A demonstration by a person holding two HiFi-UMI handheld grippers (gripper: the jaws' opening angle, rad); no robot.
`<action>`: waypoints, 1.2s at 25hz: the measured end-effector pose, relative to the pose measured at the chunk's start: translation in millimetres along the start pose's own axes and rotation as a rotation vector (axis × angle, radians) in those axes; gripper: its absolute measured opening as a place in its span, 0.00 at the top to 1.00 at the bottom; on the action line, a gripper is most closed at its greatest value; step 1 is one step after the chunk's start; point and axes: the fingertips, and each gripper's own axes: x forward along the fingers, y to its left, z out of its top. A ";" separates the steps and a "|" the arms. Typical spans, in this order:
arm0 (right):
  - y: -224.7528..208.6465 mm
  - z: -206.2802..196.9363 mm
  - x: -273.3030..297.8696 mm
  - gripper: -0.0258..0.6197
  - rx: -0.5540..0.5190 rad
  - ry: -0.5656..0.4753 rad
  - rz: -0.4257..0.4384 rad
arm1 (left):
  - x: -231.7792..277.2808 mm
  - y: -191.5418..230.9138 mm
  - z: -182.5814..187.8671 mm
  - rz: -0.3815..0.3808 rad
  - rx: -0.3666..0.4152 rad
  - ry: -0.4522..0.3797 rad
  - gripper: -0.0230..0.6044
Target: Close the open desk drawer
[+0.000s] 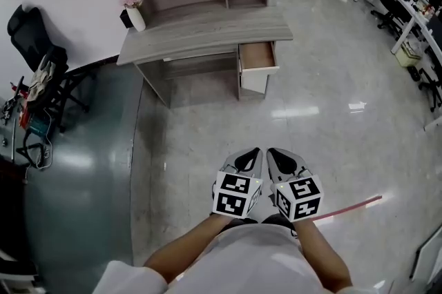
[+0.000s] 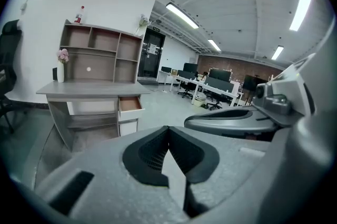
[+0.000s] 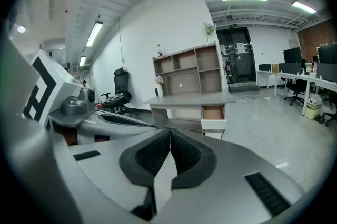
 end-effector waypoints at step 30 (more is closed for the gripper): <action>-68.0 30.3 100.2 0.96 0.039 0.065 0.053 | 95.2 57.0 45.1 -0.062 0.050 0.124 0.96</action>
